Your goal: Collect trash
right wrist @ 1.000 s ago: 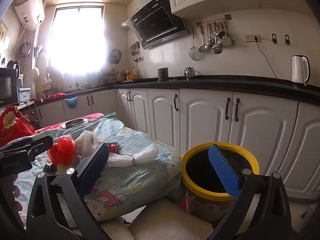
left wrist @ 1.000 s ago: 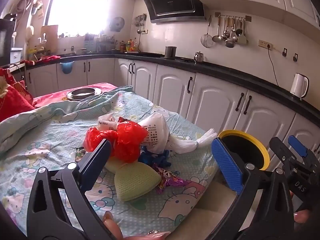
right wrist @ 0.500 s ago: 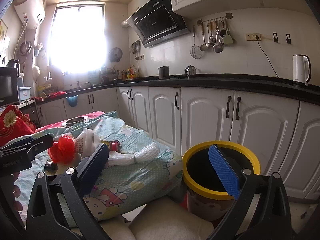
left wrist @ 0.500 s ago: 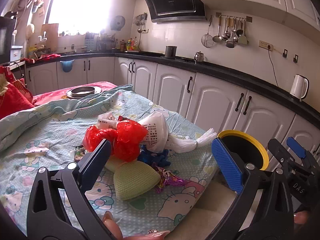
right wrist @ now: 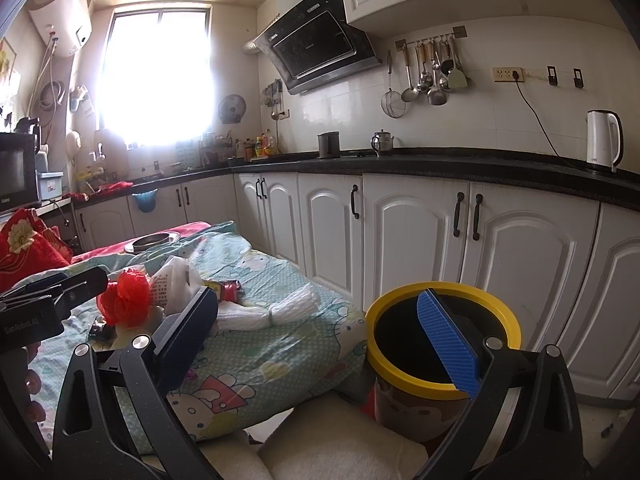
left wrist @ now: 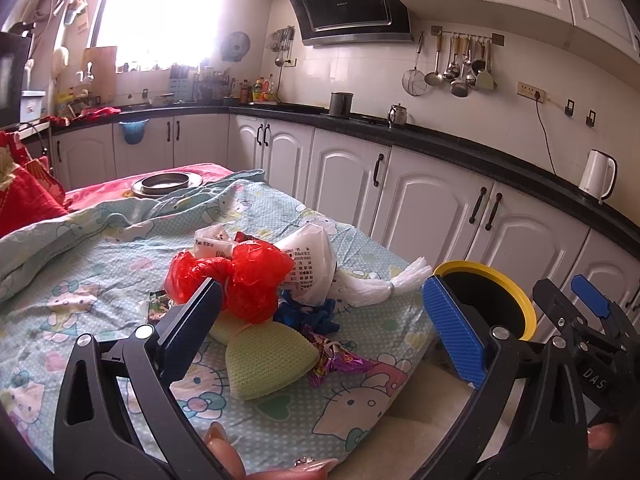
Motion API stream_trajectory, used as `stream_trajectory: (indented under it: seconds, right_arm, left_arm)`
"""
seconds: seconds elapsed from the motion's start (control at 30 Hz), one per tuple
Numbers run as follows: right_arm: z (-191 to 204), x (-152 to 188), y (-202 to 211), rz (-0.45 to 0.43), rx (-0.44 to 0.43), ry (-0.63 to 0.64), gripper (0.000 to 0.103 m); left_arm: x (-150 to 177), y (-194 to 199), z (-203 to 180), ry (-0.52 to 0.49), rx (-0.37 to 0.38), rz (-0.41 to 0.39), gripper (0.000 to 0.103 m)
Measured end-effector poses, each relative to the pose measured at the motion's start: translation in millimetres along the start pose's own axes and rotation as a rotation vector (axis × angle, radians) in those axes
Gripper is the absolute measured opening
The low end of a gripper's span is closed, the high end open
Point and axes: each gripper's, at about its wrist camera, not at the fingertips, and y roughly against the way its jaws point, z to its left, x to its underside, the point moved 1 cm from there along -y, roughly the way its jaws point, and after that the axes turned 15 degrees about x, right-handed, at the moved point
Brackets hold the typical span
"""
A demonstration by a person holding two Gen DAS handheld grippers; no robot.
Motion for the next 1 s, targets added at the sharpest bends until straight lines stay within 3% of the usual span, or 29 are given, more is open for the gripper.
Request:
stream_trajectory:
  seconds: [0.7, 1.0]
  right_arm:
    - [7.5, 5.1, -3.9, 0.013, -0.020, 0.015, 0.097]
    - [14.0, 3.0, -14.5, 0.063, -0.087, 0.031, 0.097]
  left_arm:
    - [0.4, -0.8, 2.4, 0.012, -0.001, 0.000, 0.092]
    - [1.7, -6.5, 20.2, 0.045, -0.001, 0.002, 0.092]
